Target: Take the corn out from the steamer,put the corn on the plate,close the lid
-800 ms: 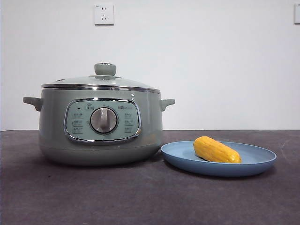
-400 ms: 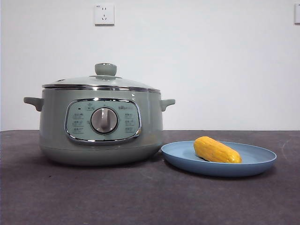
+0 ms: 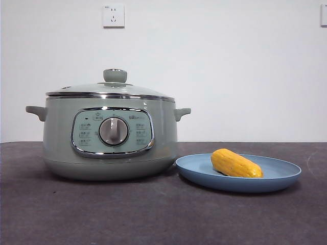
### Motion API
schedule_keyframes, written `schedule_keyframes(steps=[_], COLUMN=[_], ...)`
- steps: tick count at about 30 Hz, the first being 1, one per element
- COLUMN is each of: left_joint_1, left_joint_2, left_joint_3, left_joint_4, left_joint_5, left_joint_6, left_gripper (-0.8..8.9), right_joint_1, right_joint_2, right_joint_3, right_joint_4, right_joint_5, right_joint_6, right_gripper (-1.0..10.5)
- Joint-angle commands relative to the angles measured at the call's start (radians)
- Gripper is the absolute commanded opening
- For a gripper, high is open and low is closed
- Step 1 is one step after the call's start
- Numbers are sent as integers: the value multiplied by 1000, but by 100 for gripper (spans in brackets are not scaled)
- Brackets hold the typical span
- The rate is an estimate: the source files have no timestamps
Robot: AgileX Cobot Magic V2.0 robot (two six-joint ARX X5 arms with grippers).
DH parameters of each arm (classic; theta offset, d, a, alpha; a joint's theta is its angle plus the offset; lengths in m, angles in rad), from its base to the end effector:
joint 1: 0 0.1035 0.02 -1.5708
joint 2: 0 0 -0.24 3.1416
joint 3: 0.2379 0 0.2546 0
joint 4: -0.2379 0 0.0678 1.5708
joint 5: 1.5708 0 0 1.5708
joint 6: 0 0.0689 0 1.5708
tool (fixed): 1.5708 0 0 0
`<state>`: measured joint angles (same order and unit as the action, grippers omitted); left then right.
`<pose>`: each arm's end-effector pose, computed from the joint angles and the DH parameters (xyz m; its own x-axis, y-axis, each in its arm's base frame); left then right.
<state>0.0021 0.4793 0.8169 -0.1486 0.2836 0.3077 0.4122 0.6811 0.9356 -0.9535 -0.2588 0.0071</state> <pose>0.1522 -0.0190 0.3779 0.9435 -0.2778 0.1804 0.2031 0.9154 0.3476 0.1403 0.0806 0.2885 0.5755 0.5309 -0.6220 -0.5626 0.8091 0.1701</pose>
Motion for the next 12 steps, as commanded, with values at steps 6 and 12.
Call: schedule_keyframes(steps=[6,12], left_joint_1=[38,38], left_joint_2=[-232,-325], left_joint_3=[-409,-585], left_joint_4=[15,18], left_joint_5=[-74,-74], left_joint_6=[3,-20], left_gripper=[-3,-3], right_joint_1=[1,1], right_joint_2=[-1,-1], right_joint_3=[-3,-3], right_joint_4=[2,2], right_joint_5=[3,3], right_joint_6=[-1,-1], right_gripper=[1,1])
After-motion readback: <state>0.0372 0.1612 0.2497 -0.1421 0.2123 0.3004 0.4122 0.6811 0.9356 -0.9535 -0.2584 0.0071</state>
